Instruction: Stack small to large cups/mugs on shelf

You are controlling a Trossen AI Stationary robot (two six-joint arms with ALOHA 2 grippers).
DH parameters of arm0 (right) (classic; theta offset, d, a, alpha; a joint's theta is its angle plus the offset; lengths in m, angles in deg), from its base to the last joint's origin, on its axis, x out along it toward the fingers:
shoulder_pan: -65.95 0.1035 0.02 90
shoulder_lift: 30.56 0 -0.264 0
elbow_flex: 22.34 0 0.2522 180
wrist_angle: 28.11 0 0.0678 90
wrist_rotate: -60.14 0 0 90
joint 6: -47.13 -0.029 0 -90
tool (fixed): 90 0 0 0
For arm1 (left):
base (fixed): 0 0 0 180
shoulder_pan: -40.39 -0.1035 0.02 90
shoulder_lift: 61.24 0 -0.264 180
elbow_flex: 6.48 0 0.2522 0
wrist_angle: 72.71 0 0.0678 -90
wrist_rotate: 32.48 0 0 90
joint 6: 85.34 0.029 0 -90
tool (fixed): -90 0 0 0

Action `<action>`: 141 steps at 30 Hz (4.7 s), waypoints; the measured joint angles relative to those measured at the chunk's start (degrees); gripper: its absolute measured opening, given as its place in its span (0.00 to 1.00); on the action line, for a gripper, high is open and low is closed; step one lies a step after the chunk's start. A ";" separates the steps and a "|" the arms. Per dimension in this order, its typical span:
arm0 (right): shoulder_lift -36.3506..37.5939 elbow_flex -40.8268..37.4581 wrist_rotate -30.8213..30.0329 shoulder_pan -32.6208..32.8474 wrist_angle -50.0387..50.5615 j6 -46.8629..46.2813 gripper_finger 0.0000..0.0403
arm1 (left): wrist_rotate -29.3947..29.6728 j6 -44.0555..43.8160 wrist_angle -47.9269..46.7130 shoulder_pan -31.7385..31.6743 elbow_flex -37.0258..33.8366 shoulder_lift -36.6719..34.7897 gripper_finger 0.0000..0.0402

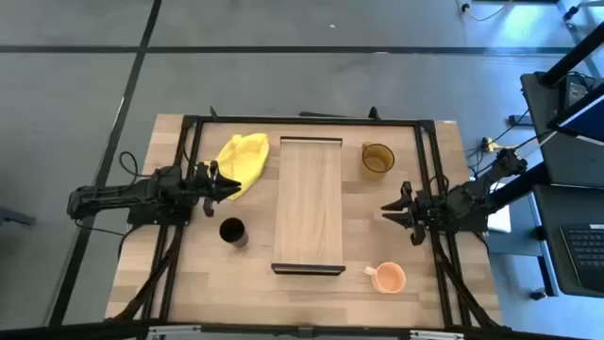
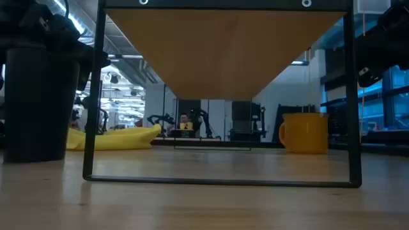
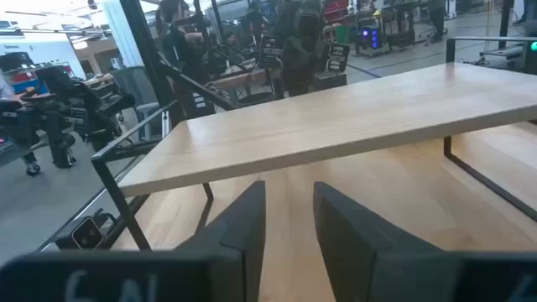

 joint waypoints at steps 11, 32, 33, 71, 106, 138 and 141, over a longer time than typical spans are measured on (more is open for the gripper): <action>0.00 0.00 0.00 0.01 -0.01 0.03 0.26 | 0.00 -0.01 0.00 0.02 0.00 0.00 0.20; -0.01 0.00 0.00 0.01 -0.01 0.01 0.26 | 0.00 -0.02 0.00 0.02 0.00 0.00 0.20; 0.00 0.00 0.00 0.01 0.00 0.05 0.26 | 0.00 -0.02 0.00 0.02 0.02 0.00 0.20; 0.00 0.00 -1.68 0.02 -0.15 -5.20 0.26 | -0.02 -0.02 0.00 0.02 0.02 0.00 0.20; -0.02 0.00 -21.36 -0.09 -8.08 -24.20 0.26 | 1.92 -7.58 0.22 0.00 0.02 0.02 0.20; -0.04 11.21 -22.79 -0.09 -31.65 14.41 0.26 | 1.90 -7.58 0.52 0.02 0.02 0.02 0.20; 0.00 11.21 -24.56 -0.11 -31.12 14.61 0.26 | 1.90 -7.59 0.50 0.02 0.02 0.02 0.20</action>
